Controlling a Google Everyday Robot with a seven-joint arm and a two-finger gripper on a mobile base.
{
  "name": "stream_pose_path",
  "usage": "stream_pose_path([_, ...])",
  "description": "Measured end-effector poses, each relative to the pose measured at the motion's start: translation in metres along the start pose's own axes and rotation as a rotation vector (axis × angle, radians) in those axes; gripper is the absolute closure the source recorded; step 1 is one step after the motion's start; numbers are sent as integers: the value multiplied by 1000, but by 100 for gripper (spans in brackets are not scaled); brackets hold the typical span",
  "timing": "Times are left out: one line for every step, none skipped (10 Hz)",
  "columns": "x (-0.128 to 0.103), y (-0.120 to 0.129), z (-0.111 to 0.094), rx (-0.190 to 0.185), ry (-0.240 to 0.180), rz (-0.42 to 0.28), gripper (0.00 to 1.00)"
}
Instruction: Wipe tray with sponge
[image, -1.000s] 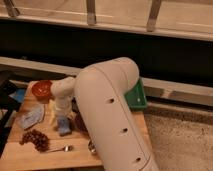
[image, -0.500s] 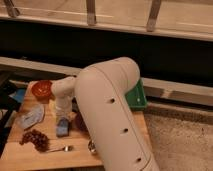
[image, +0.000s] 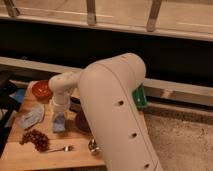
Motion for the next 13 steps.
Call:
stream_pose_path([-5,-5,-15,8,-27,0,100])
stream_pose_path([-12,-18,-34,24,-54,11,100])
stream_pose_path([-16,-30,-46,38,-68,21,100])
stream_pose_path([-25,-54,-65,47,-93,49,100])
stream_pose_path([-30,-78,-80,49,-110,84,100])
stream_pose_path([-32,-97,-90,50,-116,111,100])
stream_pose_path([-32,-129,-106,48,-134,162,100])
stream_pose_path([-25,-158,-120,48,-145,210,100])
stream_pose_path([-17,-185,-134,50,-159,255,100])
stream_pose_path([-13,-200,-142,54,-169,281,100])
stream_pose_path([-12,-203,-144,52,-172,286,100])
stream_pose_path([-14,-197,-142,49,-170,278,100])
stream_pose_path([-12,-201,-143,50,-171,284,100])
